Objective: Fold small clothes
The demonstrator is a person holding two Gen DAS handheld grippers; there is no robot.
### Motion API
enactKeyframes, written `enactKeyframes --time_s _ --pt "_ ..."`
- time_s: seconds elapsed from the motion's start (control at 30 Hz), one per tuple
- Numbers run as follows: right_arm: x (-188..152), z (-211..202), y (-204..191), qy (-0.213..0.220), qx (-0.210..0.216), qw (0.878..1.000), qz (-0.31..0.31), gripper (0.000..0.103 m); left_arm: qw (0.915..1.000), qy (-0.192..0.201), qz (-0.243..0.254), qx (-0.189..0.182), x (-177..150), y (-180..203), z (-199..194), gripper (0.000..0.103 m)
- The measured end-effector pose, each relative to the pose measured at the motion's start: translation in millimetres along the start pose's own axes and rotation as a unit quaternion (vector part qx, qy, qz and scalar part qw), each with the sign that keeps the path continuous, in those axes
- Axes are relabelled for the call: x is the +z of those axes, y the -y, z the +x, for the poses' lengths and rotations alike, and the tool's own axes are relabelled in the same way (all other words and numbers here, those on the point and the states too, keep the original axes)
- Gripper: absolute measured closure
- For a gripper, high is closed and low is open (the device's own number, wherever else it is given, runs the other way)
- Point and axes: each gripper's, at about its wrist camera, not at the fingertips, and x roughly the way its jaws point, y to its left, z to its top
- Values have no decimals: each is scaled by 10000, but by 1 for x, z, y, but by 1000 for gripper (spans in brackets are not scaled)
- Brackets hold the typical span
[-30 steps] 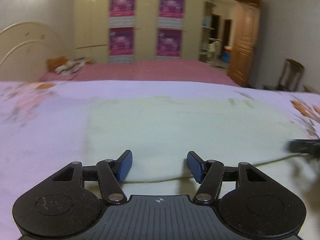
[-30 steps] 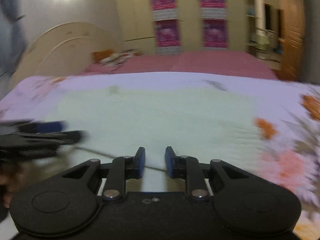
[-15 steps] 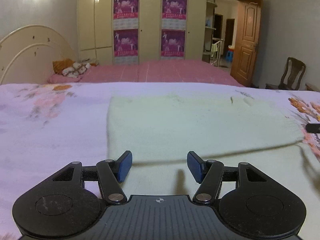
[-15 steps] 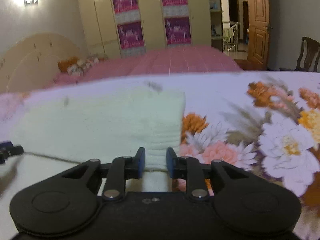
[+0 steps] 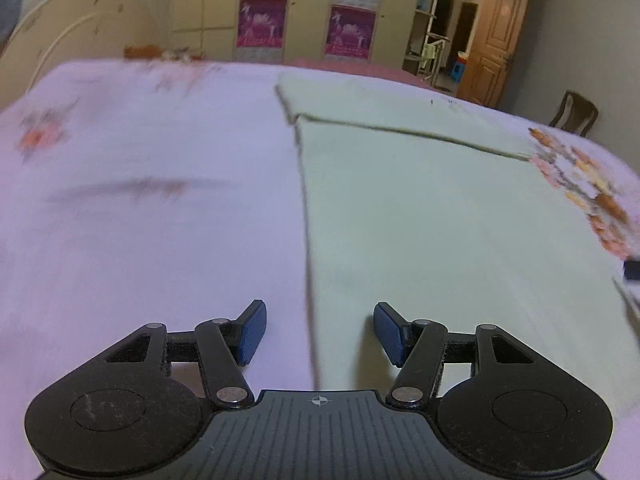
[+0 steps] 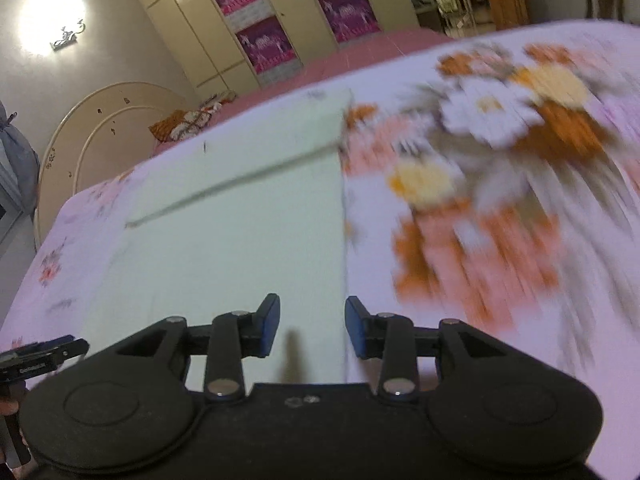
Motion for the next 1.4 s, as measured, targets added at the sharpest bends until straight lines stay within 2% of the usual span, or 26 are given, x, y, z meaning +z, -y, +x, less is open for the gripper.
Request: enactKeyframes --time_s 0.13,0.27,0.33,0.53,0.57,0.6,0.67,0.7,0.73,0.8,0.83,0.87,0.93,0.97,1.0,1.03,1.07,1.17,1.3,1.4 --pt "-40 -29 13 -171 231 9983 507 67 9956 -76 -702 -615 -26 -19 -26 43" --pt "-67 -47 25 -255 483 9931 1039 67 9809 -136 -1450 -1287 -50 -25 -34 43" --pt "-80 -52 29 -317 680 9890 1274 67 9744 -135 -1672 -1495 -59 -25 -34 43" --pt "-97 -51 35 -373 1161 9756 1824 68 9457 -131 -2469 -2108 -71 -43 -19 43" --pt "-96 -49 35 -371 1208 9744 1861 69 9432 -156 -2500 -2183 -70 -42 -15 59" --pt "-95 -45 35 -382 1250 9731 1896 70 9429 -285 -2472 -2214 -69 -41 -8 83" --pt "-93 -38 33 -393 1277 9722 1923 76 9438 -519 -2411 -2202 -71 -33 6 97" --pt "-91 -35 31 -406 1310 9722 1898 80 9444 -481 -2386 -2210 -72 -30 10 98" --pt "-90 -32 29 -422 1274 9739 1831 97 9449 -412 -2396 -2194 -71 -28 9 98" --pt "-88 -34 19 -374 1107 9813 1530 98 9432 14 -2384 -2312 -68 -24 -7 99" --pt "-86 -43 14 -200 1186 9826 1415 98 9418 244 -2353 -2390 -68 -24 -19 99" --pt "-85 -52 10 -9 1327 9823 1318 98 9452 318 -2272 -2323 -68 -24 -24 99" --pt "-83 -68 4 304 1468 9831 1050 98 9562 30 -2133 -2004 -74 -27 -15 99" --pt "-82 -64 5 218 1271 9872 935 98 9563 -187 -2233 -1881 -80 -31 -5 99" --pt "-83 -53 10 -50 1077 9893 983 98 9476 -127 -2463 -2029 -85 -36 -2 99" --pt "-85 -45 15 -256 953 9892 1083 99 9463 -111 -2506 -2040 -85 -37 -3 99" --pt "-86 -41 16 -306 903 9892 1112 99 9490 -55 -2434 -2005 -83 -34 -6 99" --pt "-81 -48 12 -36 1190 9853 1222 98 9461 67 -2470 -2092 -75 -28 -9 99" --pt "-55 -49 2 216 1171 9875 1037 98 9410 395 -2571 -2163 -52 -31 -10 99" --pt "-25 -43 -3 455 1182 9865 1035 98 9365 625 -2671 -2186 -20 -35 -6 99"
